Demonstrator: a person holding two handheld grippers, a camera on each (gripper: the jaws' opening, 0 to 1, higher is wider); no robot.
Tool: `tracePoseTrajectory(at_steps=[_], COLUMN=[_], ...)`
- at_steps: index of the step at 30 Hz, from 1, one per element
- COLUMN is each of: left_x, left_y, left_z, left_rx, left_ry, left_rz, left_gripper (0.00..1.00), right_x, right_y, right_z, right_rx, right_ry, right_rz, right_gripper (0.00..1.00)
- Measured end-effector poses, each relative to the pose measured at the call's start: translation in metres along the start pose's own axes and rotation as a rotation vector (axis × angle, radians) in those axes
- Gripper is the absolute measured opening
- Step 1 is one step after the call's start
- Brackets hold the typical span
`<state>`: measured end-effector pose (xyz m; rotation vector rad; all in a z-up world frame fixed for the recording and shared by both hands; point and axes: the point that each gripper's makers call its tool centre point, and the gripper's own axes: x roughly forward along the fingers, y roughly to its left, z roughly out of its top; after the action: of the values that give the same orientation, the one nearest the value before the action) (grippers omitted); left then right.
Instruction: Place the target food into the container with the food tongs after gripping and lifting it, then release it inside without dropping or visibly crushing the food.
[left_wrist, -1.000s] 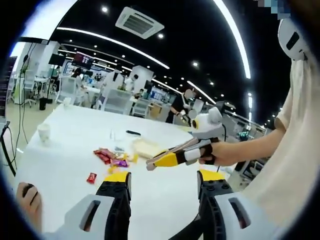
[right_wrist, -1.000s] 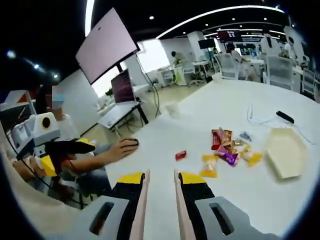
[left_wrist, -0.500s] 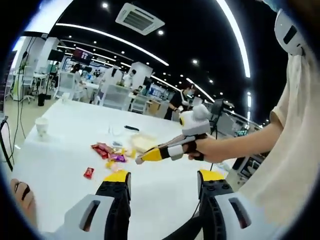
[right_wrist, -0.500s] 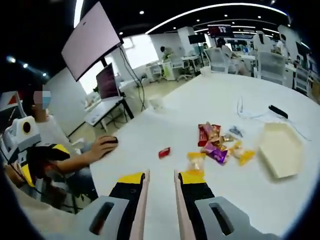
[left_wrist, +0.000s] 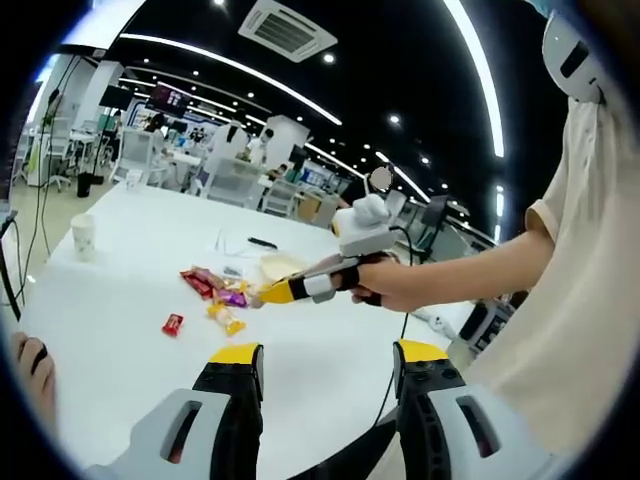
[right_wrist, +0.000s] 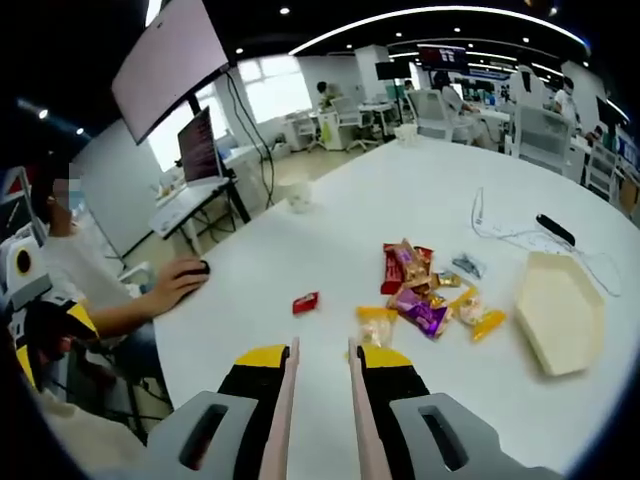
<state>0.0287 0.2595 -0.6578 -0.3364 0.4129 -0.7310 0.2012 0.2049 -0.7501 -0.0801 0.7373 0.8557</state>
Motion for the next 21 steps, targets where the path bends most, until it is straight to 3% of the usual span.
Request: tracePoseTrajectory(at_steps=[11,14,21], left_x=[-0.002,-0.002,-0.002], left_y=[0.002,0.007,0.015], left_z=[-0.006,-0.005,-0.003], left_rx=[-0.043,-0.051,-0.056], left_ry=[0.011,0.01,0.013], left_rz=[-0.006,-0.002,0.002], left_gripper=[0.51,0.49,0.49], right_x=[0.022,0.024,0.037], right_y=[-0.013,-0.016,-0.025], right_z=[-0.003,0.001,-0.003], right_rx=[-0.04,-0.078,-0.048], right_ry=[0.028,0.002,0.027], right_rz=[-0.053,-0.074,-0.082], right_gripper=[0.26,0.27,0.27])
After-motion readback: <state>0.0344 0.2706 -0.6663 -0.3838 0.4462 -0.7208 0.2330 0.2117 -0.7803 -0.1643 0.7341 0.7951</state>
